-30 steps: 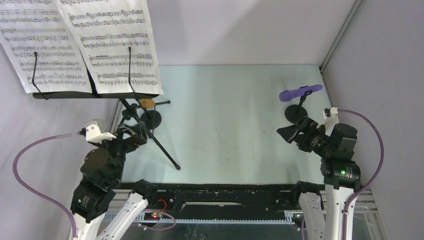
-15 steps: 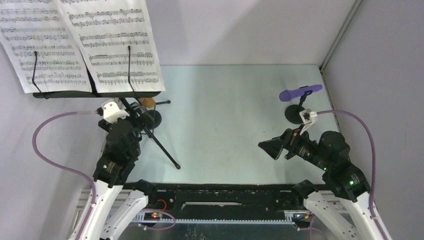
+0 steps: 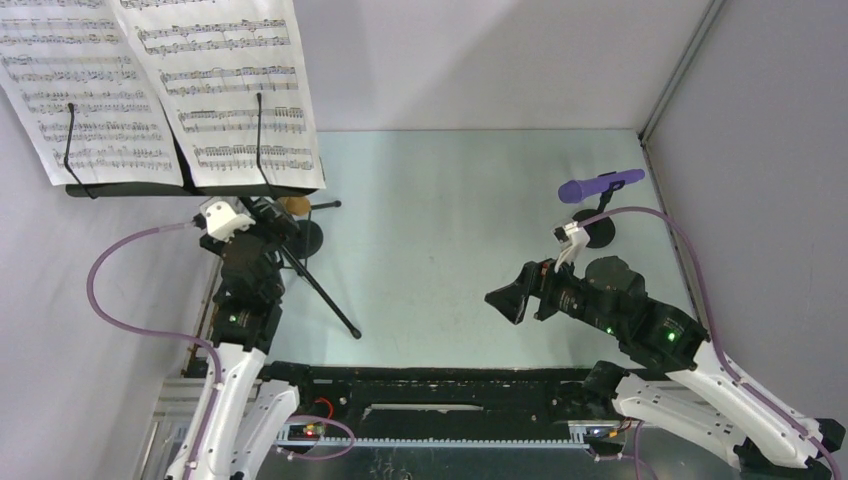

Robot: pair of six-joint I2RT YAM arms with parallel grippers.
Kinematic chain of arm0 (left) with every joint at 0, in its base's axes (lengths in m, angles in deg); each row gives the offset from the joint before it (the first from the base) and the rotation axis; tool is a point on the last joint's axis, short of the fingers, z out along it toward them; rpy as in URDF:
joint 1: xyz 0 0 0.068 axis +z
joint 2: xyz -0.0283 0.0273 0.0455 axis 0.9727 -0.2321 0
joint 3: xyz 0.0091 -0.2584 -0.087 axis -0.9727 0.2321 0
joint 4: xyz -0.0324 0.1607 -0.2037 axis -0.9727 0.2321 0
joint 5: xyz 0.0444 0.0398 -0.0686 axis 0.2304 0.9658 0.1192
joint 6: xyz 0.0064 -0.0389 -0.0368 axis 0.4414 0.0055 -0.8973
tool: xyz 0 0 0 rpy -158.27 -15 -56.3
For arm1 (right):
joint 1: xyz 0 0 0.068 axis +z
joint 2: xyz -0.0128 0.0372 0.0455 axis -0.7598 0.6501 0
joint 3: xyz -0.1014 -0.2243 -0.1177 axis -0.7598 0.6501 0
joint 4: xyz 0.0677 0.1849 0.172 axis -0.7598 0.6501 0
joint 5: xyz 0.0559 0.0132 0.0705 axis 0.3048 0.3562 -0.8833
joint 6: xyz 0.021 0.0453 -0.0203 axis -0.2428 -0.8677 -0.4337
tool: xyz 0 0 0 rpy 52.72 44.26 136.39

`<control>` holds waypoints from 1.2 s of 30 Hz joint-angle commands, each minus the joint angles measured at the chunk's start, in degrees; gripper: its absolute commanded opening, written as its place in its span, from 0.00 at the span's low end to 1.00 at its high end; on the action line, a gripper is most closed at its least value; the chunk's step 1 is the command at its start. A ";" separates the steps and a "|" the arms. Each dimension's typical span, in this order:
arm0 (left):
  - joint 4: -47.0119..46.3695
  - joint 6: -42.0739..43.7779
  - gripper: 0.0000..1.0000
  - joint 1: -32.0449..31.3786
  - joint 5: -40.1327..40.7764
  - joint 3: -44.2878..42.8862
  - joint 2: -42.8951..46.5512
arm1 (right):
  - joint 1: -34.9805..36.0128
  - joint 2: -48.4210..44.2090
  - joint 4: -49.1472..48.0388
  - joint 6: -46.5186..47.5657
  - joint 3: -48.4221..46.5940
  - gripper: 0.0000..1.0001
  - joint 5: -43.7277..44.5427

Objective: Pack up the instrument practice props

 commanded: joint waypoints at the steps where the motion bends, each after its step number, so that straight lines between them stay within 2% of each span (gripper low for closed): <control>1: -9.07 2.74 0.88 1.72 0.35 0.57 -1.45 | 1.47 -0.14 -2.28 0.32 -0.05 1.00 2.89; 9: -18.14 4.31 0.77 5.88 -4.99 2.67 -4.30 | 1.49 -2.68 -1.86 3.35 0.00 1.00 -0.76; 16: -25.03 5.28 0.73 8.39 -8.11 4.18 -7.59 | 1.45 -2.81 -0.88 3.60 -0.05 1.00 -0.57; 29: -26.43 3.94 0.61 11.21 -5.86 2.66 -12.64 | 1.40 -3.42 1.00 3.84 -0.05 1.00 0.69; 33: -26.70 3.32 0.53 12.07 -7.35 2.51 -13.86 | 1.39 -3.56 1.46 3.42 -0.05 1.00 2.16; 36: -26.16 3.23 0.41 12.41 -7.48 1.93 -14.06 | 1.31 -3.85 1.72 3.09 -0.05 1.00 2.52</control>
